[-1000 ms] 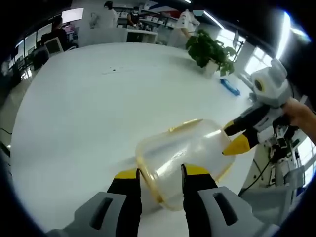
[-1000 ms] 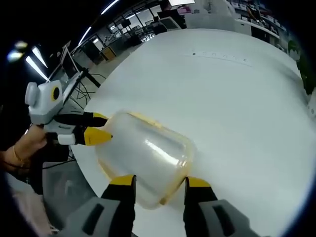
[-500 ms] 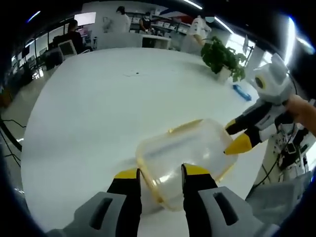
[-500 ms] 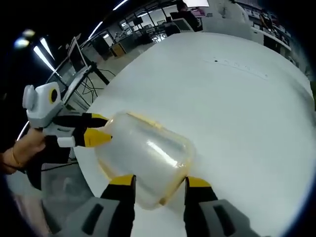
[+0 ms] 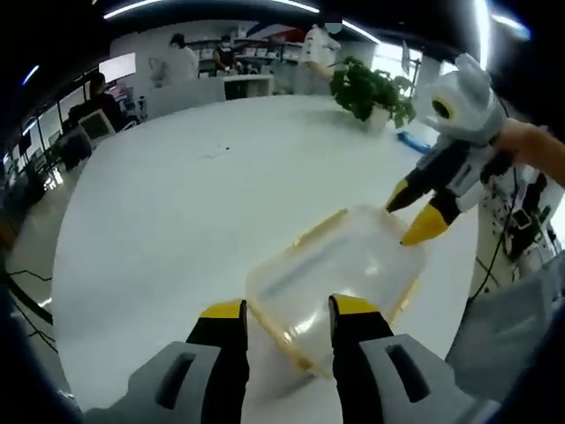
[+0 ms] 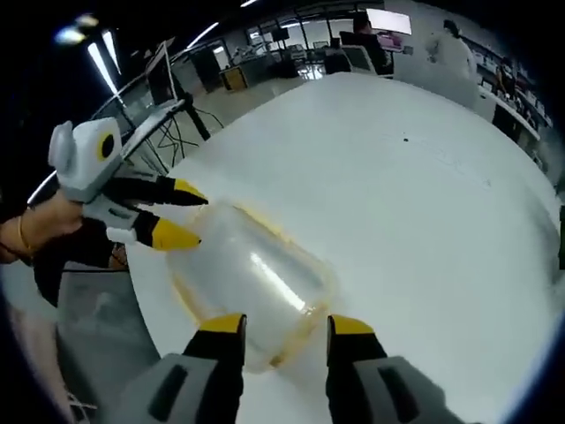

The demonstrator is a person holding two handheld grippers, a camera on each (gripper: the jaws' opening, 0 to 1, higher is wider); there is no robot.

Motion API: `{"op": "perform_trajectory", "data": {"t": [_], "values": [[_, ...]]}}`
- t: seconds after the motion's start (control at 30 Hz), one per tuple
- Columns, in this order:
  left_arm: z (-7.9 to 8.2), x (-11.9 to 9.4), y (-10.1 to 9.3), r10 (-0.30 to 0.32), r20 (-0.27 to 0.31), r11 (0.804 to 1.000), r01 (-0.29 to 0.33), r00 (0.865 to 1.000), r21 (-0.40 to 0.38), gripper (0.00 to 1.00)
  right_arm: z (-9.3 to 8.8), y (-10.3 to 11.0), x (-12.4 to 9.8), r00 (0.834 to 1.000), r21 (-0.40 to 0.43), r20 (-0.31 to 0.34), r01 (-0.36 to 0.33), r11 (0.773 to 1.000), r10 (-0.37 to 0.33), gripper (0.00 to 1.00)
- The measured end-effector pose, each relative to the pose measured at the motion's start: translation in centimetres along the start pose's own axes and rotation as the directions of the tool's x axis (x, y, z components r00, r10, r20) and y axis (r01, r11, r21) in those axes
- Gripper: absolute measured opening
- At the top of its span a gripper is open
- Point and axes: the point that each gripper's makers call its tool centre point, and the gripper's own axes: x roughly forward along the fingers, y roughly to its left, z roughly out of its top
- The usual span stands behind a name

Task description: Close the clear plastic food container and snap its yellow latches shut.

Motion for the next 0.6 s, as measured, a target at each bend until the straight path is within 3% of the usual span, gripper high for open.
{"op": "perform_trajectory", "data": {"t": [0.17, 0.23, 0.43, 0.6], "values": [[1.3, -0.8, -0.4, -0.029, 0.048, 0.999, 0.027, 0.998, 0.034, 0.32, 2.5, 1.8, -0.7, 0.992, -0.171, 0.105, -0.049, 0.984, 0.067, 0.32], [1.5, -0.8, -0.7, -0.033, 0.052, 0.998, 0.03, 0.998, 0.06, 0.29, 2.5, 2.3, -0.3, 0.994, -0.18, 0.089, -0.053, 0.982, 0.07, 0.32], [1.4, -0.3, -3.1, -0.093, 0.058, 0.986, 0.084, 0.994, 0.142, 0.33, 2.9, 3.7, 1.2, 0.993, -0.237, 0.072, -0.072, 0.969, 0.091, 0.32], [1.2, 0.1, -4.1, -0.117, 0.05, 0.981, 0.108, 0.992, 0.161, 0.34, 3.4, 4.1, 2.3, 0.993, -0.268, 0.043, -0.092, 0.959, 0.108, 0.32]]}}
